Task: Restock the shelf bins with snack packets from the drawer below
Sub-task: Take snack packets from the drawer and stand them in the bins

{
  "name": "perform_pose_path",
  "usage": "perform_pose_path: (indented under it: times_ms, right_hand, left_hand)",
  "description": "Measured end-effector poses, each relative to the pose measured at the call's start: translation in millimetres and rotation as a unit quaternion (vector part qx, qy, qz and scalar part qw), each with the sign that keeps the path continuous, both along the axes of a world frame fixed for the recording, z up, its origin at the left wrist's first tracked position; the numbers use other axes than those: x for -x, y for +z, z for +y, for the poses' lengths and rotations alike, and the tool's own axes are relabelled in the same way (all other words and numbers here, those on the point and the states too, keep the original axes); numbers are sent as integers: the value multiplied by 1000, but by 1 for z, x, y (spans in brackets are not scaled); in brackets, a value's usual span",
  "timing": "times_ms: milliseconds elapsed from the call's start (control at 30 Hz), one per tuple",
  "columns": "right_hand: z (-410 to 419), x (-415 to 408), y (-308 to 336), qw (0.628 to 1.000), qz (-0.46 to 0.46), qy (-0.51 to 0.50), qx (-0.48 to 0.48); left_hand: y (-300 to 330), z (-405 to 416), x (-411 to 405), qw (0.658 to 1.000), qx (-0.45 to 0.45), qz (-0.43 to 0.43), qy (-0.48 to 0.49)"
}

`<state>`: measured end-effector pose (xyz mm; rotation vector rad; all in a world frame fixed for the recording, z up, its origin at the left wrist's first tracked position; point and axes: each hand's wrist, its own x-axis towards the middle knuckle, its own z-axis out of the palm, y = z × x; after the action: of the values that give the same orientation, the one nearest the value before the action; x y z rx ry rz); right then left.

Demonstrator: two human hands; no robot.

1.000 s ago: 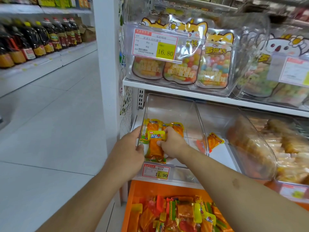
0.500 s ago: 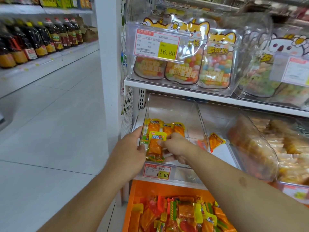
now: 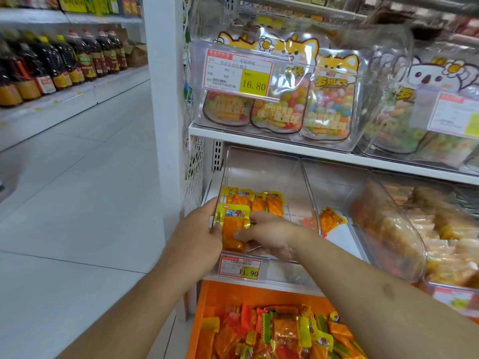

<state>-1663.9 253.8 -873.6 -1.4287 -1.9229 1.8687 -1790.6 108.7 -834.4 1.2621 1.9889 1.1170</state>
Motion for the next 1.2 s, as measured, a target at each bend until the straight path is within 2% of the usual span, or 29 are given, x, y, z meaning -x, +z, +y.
perform_pose_path:
  times_ms: [133,367,567,700,800,967,1067,1200]
  right_hand:
    - [-3,-2,9,1000,20,5,-23]
    - [8,-5,18,993,87,-74,-5]
    - [4,4,-13,996,-23,-37,-78]
    - [8,5,-9,993,-55,-23,-104]
    - [11,2,-9,995,-59,-20,-82]
    - [7,-1,5,995,16,-51,-78]
    - [0,-10,28,986,88,-79,-120]
    - [-19,-36,64,972,199,-41,-117]
  left_hand:
    - [0,-1,0,1000,1,-2,-6]
    - [0,0,1,1000,7,-10,-2]
    - [0,-2,1,1000,2,-12,-6]
    - [0,-2,2,1000,0,-4,-9]
    - [1,-3,2,1000,-4,-3,-14]
    - [0,-2,3,999,6,36,-12]
    - [5,0,2,996,-43,77,6]
    - [21,2,-13,984,-105,143,-4]
